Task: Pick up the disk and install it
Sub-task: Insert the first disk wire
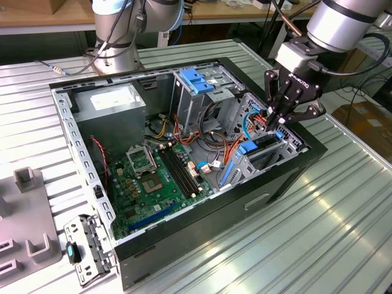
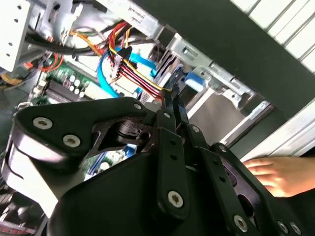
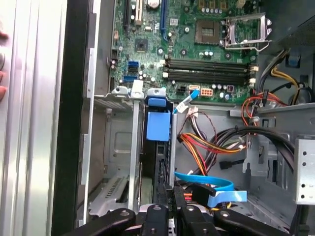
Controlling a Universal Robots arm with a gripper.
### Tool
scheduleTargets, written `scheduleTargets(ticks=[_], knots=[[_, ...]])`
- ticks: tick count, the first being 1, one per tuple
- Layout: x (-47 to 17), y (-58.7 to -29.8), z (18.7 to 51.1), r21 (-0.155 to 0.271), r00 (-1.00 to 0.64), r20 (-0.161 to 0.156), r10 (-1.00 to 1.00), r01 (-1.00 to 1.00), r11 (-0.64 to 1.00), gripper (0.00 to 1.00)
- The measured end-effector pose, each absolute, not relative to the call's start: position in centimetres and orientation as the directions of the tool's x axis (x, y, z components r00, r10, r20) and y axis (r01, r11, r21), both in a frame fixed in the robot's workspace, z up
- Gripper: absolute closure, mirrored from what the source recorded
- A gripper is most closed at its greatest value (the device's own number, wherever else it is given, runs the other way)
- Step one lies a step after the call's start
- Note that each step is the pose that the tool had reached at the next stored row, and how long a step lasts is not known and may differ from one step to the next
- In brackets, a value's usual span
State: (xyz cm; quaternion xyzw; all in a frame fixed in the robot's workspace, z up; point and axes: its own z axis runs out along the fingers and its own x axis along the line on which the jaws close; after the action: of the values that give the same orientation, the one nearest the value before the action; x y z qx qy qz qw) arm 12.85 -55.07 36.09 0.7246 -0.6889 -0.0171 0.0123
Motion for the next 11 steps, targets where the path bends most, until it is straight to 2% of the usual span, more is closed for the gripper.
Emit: scheduleTargets(ticks=[11], knots=[[12.84,-55.42,35.26,0.042,0.012,-0.007,-1.0,-0.999,-0.013,0.84]])
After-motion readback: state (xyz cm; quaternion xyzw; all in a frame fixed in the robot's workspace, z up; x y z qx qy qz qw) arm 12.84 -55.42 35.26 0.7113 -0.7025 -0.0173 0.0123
